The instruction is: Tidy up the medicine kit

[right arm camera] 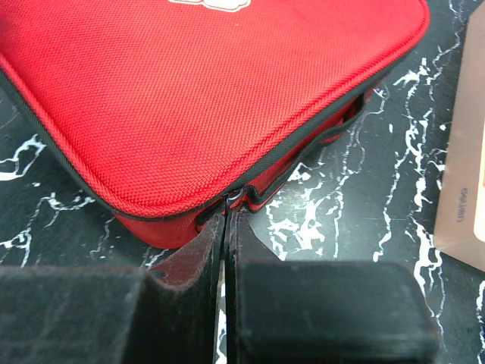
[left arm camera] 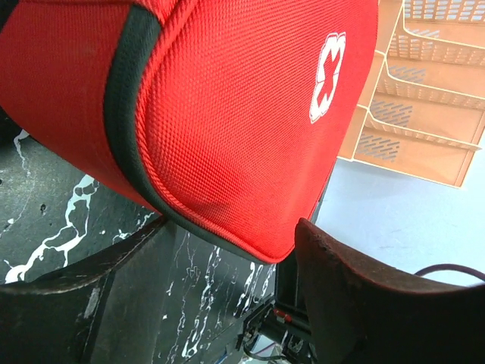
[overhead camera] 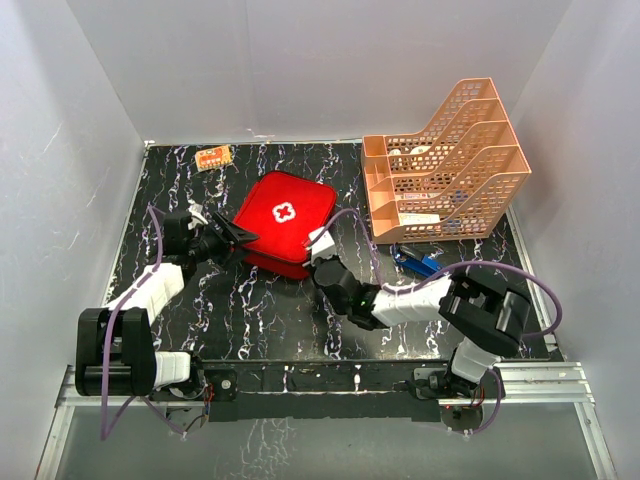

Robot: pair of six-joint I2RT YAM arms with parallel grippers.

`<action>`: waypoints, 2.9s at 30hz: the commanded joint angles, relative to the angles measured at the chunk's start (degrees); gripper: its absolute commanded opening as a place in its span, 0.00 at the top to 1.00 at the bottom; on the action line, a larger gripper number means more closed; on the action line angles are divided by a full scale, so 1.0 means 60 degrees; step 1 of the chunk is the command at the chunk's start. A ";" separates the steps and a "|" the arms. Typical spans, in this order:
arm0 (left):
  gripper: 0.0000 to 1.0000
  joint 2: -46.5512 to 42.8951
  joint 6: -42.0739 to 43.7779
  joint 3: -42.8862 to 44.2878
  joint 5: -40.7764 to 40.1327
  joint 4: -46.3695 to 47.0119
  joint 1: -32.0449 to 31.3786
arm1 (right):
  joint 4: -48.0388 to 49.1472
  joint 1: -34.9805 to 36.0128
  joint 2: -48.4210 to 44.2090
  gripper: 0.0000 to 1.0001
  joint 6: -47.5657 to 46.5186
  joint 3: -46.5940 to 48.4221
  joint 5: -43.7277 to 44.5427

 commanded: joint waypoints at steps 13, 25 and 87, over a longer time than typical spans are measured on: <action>0.34 -0.1805 -0.0344 -0.1027 -0.0747 -0.0488 0.0025 | 0.1162 0.1173 0.1980 1.00 -0.0362 0.2669 -0.0047; 0.74 -0.0863 -0.1392 -0.0922 -0.0611 0.0709 0.0026 | 0.2000 0.1286 0.2555 1.00 -0.0279 0.2583 0.1493; 1.00 0.1002 0.1146 0.1308 -0.0867 -0.2235 0.1126 | -0.0666 0.1766 -0.0221 1.00 0.2073 0.0088 0.2398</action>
